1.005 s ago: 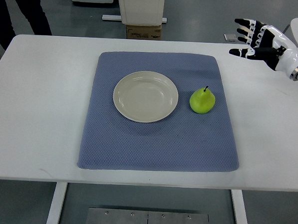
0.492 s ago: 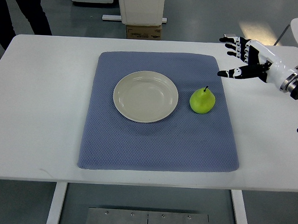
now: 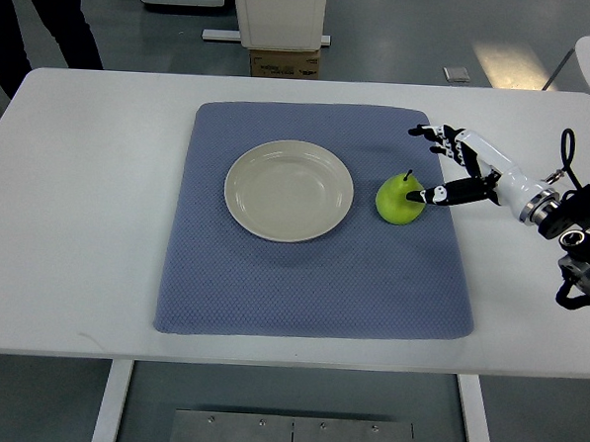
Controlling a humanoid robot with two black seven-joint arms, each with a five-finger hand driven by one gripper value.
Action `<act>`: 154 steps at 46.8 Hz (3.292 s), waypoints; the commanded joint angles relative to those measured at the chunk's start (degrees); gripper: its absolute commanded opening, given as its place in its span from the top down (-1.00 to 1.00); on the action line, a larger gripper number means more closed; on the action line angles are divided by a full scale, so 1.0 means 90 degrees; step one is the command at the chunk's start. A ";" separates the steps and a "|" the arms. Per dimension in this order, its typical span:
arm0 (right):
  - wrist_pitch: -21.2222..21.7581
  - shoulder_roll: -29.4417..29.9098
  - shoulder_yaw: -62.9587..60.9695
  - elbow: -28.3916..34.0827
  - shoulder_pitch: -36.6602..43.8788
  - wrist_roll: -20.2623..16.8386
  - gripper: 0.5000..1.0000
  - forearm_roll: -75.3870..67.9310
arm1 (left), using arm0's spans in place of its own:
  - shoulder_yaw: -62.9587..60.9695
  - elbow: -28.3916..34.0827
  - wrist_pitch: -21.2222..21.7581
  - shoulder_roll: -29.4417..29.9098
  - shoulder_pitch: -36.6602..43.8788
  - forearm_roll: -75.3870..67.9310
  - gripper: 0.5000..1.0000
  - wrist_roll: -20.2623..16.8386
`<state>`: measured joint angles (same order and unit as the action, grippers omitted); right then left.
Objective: Place pear on plate with right hand
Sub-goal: 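Close the right hand fingers around the green pear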
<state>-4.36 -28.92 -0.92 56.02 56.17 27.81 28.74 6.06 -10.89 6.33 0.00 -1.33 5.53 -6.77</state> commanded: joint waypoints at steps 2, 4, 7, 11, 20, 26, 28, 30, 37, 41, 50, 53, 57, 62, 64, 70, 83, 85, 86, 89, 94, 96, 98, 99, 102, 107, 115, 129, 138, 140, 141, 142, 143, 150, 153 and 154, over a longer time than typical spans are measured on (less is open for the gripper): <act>-0.0111 0.0069 0.0111 -0.0033 -0.0001 0.0035 -0.87 0.0000 | 0.0000 -0.0001 -0.0001 0.0000 0.0001 0.0000 -1.00 0.0000; -0.0141 0.0089 0.0141 -0.0062 -0.0010 0.0045 -0.87 0.0000 | 0.0000 -0.0001 -0.0001 0.0000 0.0001 0.0000 -1.00 0.0000; -0.0170 0.0167 0.0170 -0.0131 -0.0040 0.0045 -0.87 0.0000 | 0.0000 -0.0001 -0.0001 0.0000 0.0001 0.0000 -1.00 0.0000; -0.0189 0.0274 0.0180 -0.0248 -0.0069 0.0055 -0.87 0.0000 | 0.0000 -0.0001 -0.0001 0.0000 0.0001 0.0000 -1.00 0.0000; -0.0209 0.0382 0.0190 -0.0385 -0.0118 0.0045 -0.87 0.0000 | 0.0000 -0.0001 0.0000 0.0000 0.0001 0.0000 -1.00 0.0000; -0.0209 0.0411 0.0190 -0.0473 -0.0137 0.0045 -0.86 0.0000 | 0.0000 -0.0001 -0.0001 0.0000 0.0001 0.0000 -1.00 0.0000; -0.0209 0.0431 0.0200 -0.0483 -0.0137 0.0045 -0.86 0.0010 | 0.0000 -0.0001 -0.0001 0.0000 0.0001 0.0000 -1.00 0.0000; -0.0199 0.0440 0.0209 -0.0492 -0.0147 0.0045 -0.86 0.0010 | 0.0000 -0.0001 -0.0001 0.0000 0.0001 0.0000 -1.00 0.0000; -0.0209 0.0528 0.0434 -0.0658 -0.0118 0.0055 -0.81 0.0010 | 0.0000 -0.0001 0.0000 0.0000 0.0001 0.0000 -1.00 0.0000; -0.0209 0.0616 0.0444 -0.0805 -0.0118 0.0055 -0.81 0.0010 | 0.0000 -0.0001 -0.0001 0.0000 0.0001 0.0000 -1.00 0.0000; -0.0209 0.0655 0.0454 -0.0844 -0.0128 0.0055 -0.81 0.0010 | 0.0000 -0.0001 -0.0001 0.0000 0.0001 0.0000 -1.00 0.0000; -0.0209 0.0675 0.0454 -0.0844 -0.0128 0.0055 -0.81 0.0010 | 0.0000 -0.0001 -0.0001 0.0000 0.0001 0.0000 -1.00 0.0000; -0.0209 0.0685 0.0463 -0.0834 -0.0128 0.0094 -0.81 0.0010 | 0.0000 -0.0001 -0.0001 0.0000 0.0001 0.0000 -1.00 0.0000; -0.0209 0.0685 0.0590 -0.0834 -0.0108 0.0162 -0.81 0.0010 | 0.0000 -0.0001 -0.0001 0.0000 0.0001 0.0000 -1.00 0.0000; -0.0209 0.0694 0.0629 -0.0834 -0.0098 0.0172 -0.80 0.0010 | 0.0000 -0.0001 -0.0001 0.0000 0.0001 0.0000 -1.00 0.0000; -0.0209 0.0694 0.0649 -0.0834 -0.0089 0.0182 -0.79 0.0010 | 0.0000 -0.0001 -0.0001 0.0000 0.0001 0.0000 -1.00 0.0000; -0.0209 0.0694 0.0649 -0.0834 -0.0108 0.0192 -0.73 0.0030 | 0.0000 -0.0001 -0.0001 0.0000 0.0001 0.0000 -1.00 0.0000; -0.0209 0.0694 0.0649 -0.0844 -0.0118 0.0192 -0.73 0.0030 | 0.0000 -0.0001 -0.0001 0.0000 0.0001 0.0000 -1.00 0.0000; -0.0209 0.0694 0.0649 -0.0844 -0.0118 0.0192 -0.73 0.0030 | 0.0000 -0.0001 -0.0001 0.0000 0.0001 0.0000 -1.00 0.0000; -0.0209 0.0704 0.0649 -0.0854 -0.0118 0.0192 -0.73 0.0030 | 0.0000 -0.0001 -0.0001 0.0000 0.0001 0.0000 -1.00 0.0000; -0.0209 0.0753 0.0659 -0.0863 -0.0118 0.0192 -0.73 0.0030 | 0.0000 -0.0001 -0.0001 0.0000 0.0001 0.0000 -1.00 0.0000; -0.0209 0.0763 0.0659 -0.0883 -0.0128 0.0192 -0.73 0.0030 | 0.0000 -0.0001 -0.0001 0.0000 0.0001 0.0000 -1.00 0.0000; -0.0209 0.0792 0.0659 -0.0903 -0.0128 0.0192 -0.73 0.0030 | 0.0000 0.0009 -0.0001 0.0000 0.0001 0.0000 -1.00 0.0000; -0.0209 0.0811 0.0659 -0.0903 -0.0128 0.0192 -0.74 0.0030 | 0.0000 0.0000 -0.0001 0.0000 0.0001 0.0000 -1.00 0.0000; -0.0209 0.0850 0.0659 -0.0903 -0.0128 0.0192 -0.74 0.0030 | 0.0000 -0.0001 -0.0001 0.0000 0.0001 0.0000 -1.00 0.0000; -0.0209 0.0890 0.0659 -0.0903 -0.0128 0.0192 -0.73 0.0030 | 0.0000 -0.0001 0.0009 0.0000 0.0001 0.0000 -1.00 0.0000; -0.0209 0.0899 0.0659 -0.0912 -0.0118 0.0192 -0.69 0.0030 | 0.0000 -0.0001 -0.0001 0.0000 0.0001 0.0000 -1.00 0.0000; -0.0209 0.0899 0.0659 -0.0951 -0.0128 0.0201 -0.07 0.0039 | 0.0000 -0.0001 -0.0001 0.0000 0.0001 0.0000 -1.00 0.0000; -0.0209 0.0909 0.0659 -0.0942 -0.0118 0.0280 1.00 0.0039 | 0.0000 -0.0001 -0.0001 0.0000 0.0001 0.0000 -1.00 0.0000; -0.0209 0.0909 0.0659 -0.0951 -0.0118 0.0280 1.00 0.0049 | 0.0000 -0.0001 -0.0001 0.0000 0.0001 0.0000 -1.00 0.0000; -0.0209 0.0909 0.0659 -0.0942 -0.0108 0.0280 1.00 0.0040 | 0.0000 -0.0001 -0.0001 0.0000 0.0001 0.0000 -1.00 0.0000; -0.0209 0.0909 0.0659 -0.0942 -0.0108 0.0280 1.00 0.0039 | 0.0000 -0.0001 -0.0001 0.0000 0.0001 0.0000 -1.00 0.0000; -0.0209 0.0909 0.0659 -0.0951 -0.0108 0.0289 1.00 0.0049 | 0.0000 -0.0001 -0.0001 0.0000 0.0001 0.0000 -1.00 0.0000; -0.0209 0.0909 0.0659 -0.0951 -0.0079 0.0309 1.00 0.0039 | 0.0000 -0.0001 -0.0001 0.0000 0.0001 0.0000 -1.00 0.0000; -0.0277 0.0919 0.0659 -0.0951 -0.0069 0.0299 1.00 0.0039 | 0.0000 -0.0001 0.0009 0.0000 0.0001 0.0000 -1.00 0.0000; -0.0316 0.0919 0.0659 -0.0951 -0.0069 0.0299 1.00 0.0039 | 0.0000 -0.0001 0.0000 0.0000 0.0001 0.0000 -1.00 0.0000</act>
<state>-6.42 -20.67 5.01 47.47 55.52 30.60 29.11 6.07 -10.90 6.34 0.00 -1.32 5.54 -6.77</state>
